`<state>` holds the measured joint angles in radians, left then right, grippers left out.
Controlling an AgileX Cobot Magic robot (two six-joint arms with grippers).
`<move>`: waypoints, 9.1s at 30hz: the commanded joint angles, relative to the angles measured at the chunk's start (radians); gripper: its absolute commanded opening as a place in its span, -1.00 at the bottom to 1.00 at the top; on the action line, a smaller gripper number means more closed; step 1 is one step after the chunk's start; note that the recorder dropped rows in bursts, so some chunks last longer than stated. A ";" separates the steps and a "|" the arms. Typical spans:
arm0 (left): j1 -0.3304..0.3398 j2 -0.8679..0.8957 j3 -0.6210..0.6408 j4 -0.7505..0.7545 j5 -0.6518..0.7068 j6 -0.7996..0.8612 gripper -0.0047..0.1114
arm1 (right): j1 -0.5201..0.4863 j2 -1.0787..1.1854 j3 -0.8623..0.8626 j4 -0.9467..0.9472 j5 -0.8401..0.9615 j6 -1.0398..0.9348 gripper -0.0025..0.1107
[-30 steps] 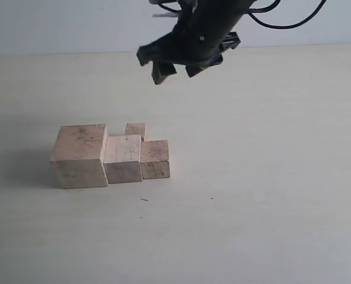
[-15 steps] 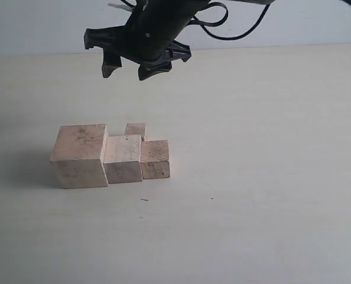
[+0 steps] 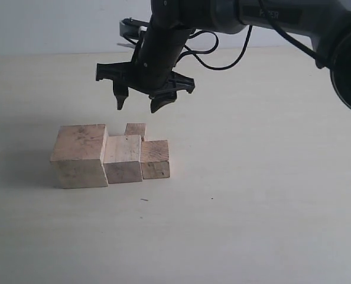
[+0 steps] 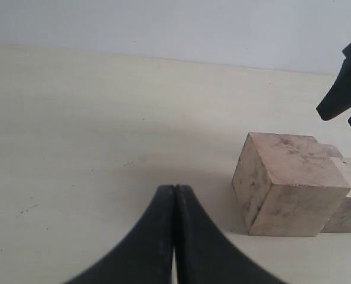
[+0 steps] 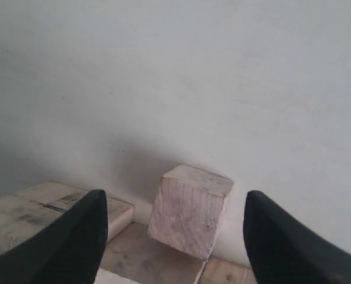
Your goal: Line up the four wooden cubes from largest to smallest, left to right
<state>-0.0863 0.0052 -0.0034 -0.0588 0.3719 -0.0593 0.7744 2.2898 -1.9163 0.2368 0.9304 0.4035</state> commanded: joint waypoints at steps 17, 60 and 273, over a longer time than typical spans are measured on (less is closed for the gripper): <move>-0.005 -0.005 0.003 0.003 -0.012 0.000 -0.92 | 0.000 0.064 -0.008 0.026 0.005 0.042 0.15; -0.005 -0.005 0.003 0.003 -0.012 0.000 -0.92 | 0.000 0.109 -0.008 0.041 -0.070 0.034 0.15; -0.005 -0.005 0.003 0.003 -0.012 0.000 -0.92 | -0.181 -0.718 1.029 0.910 -0.448 -1.287 -0.96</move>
<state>-0.0863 0.0052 -0.0034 -0.0588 0.3701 -0.0593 0.5918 1.6703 -0.9497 0.9740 0.5384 -0.7471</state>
